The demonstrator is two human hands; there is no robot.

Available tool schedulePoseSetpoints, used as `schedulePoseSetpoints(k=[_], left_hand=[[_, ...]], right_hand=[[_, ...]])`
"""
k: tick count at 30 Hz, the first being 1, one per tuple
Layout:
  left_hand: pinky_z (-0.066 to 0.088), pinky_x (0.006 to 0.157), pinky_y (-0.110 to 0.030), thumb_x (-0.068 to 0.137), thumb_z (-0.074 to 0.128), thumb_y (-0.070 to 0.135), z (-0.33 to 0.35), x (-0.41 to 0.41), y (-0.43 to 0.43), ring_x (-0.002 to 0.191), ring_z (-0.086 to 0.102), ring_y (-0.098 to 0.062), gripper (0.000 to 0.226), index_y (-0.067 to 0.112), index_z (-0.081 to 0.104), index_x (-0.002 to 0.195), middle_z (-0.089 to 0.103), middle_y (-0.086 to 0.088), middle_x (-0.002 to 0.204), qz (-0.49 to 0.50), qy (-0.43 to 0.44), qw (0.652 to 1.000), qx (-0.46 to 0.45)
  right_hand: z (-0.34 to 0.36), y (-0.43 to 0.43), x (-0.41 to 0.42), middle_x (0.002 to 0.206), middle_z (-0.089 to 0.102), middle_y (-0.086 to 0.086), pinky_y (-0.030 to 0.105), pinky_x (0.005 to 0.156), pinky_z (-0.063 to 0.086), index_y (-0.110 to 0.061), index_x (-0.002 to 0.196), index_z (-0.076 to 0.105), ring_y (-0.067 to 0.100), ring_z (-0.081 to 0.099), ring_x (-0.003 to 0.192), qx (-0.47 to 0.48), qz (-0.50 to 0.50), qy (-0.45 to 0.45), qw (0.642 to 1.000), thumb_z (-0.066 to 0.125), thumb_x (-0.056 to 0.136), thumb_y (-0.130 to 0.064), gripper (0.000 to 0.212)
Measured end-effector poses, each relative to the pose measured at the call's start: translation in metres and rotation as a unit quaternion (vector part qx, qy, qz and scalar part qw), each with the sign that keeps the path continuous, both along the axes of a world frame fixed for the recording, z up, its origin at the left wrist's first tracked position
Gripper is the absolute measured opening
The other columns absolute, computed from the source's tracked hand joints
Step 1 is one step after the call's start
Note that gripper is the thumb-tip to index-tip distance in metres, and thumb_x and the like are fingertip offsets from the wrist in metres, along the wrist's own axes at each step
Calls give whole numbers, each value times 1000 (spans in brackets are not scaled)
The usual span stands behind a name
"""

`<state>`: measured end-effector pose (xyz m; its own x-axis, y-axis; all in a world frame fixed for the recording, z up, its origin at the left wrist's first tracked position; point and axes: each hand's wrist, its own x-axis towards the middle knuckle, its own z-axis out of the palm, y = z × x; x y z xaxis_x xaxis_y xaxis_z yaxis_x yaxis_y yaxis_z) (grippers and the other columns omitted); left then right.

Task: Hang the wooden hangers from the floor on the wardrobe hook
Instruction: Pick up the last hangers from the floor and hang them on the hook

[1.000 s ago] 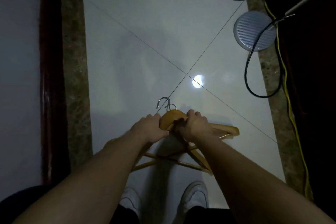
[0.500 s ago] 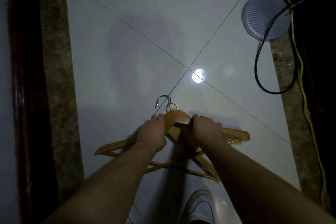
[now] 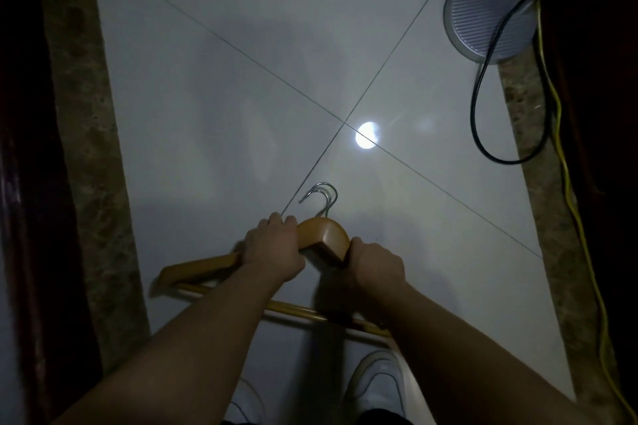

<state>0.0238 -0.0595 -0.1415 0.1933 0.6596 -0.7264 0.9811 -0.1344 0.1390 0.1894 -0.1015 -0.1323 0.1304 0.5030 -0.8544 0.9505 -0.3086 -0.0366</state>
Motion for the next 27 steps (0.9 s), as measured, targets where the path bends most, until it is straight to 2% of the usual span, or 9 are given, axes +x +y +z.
schedulePoseSetpoints(k=[6, 9, 11, 15, 21, 24, 27], left_hand=[[46, 90, -41, 83, 67, 26, -14, -4, -6, 109, 50, -28, 52, 18, 43, 128, 50, -10, 123, -19, 1, 1000, 21], [46, 88, -41, 83, 68, 26, -19, -4, -6, 107, 53, -29, 47, 19, 44, 123, 53, -9, 120, -6, -4, 1000, 26], [47, 86, -43, 84, 68, 25, -19, -4, -7, 103, 57, -30, 45, 19, 43, 121, 55, -8, 117, 10, -12, 1000, 18], [49, 81, -41, 85, 67, 23, -15, -4, -6, 101, 59, -30, 48, 20, 40, 124, 54, -9, 113, 28, -28, 999, 11], [46, 71, -36, 82, 68, 27, 4, -8, -3, 90, 63, -27, 49, 24, 38, 122, 64, -4, 99, 25, -63, 997, 22], [51, 73, -36, 76, 72, 31, 28, -3, 8, 88, 65, -28, 59, 25, 40, 125, 65, -4, 97, 14, -54, 998, 12], [51, 74, -36, 73, 71, 35, 65, 1, 21, 91, 65, -30, 63, 27, 39, 127, 65, -7, 99, 18, -53, 998, 6]], right_hand=[[-12, -4, -2, 111, 63, 7, 36, 74, 45, -18, 120, 52, 27, 63, 101, 7, -8, -15, 1000, 60, 93, -34, 33], [-17, -8, -4, 111, 64, 9, 34, 73, 44, -15, 118, 52, 29, 63, 102, 8, -66, 14, 998, 61, 93, -31, 31], [-22, -10, -6, 107, 65, 8, 33, 75, 48, -16, 114, 55, 28, 64, 99, 2, -121, 39, 992, 68, 86, -33, 35], [-27, -7, -7, 103, 70, 5, 37, 87, 56, -18, 111, 65, 25, 67, 95, -34, -185, 70, 980, 75, 79, -29, 35], [-14, 8, 5, 113, 69, 9, 33, 87, 49, -17, 118, 67, 25, 65, 103, -91, -176, 128, 972, 72, 85, -31, 36], [11, 15, 11, 113, 68, 11, 31, 84, 47, -15, 120, 68, 25, 63, 99, -108, -162, 152, 969, 69, 88, -26, 33], [50, 28, 17, 122, 68, 12, 31, 87, 48, -12, 124, 67, 26, 64, 105, -99, -171, 154, 968, 71, 87, -28, 41]])
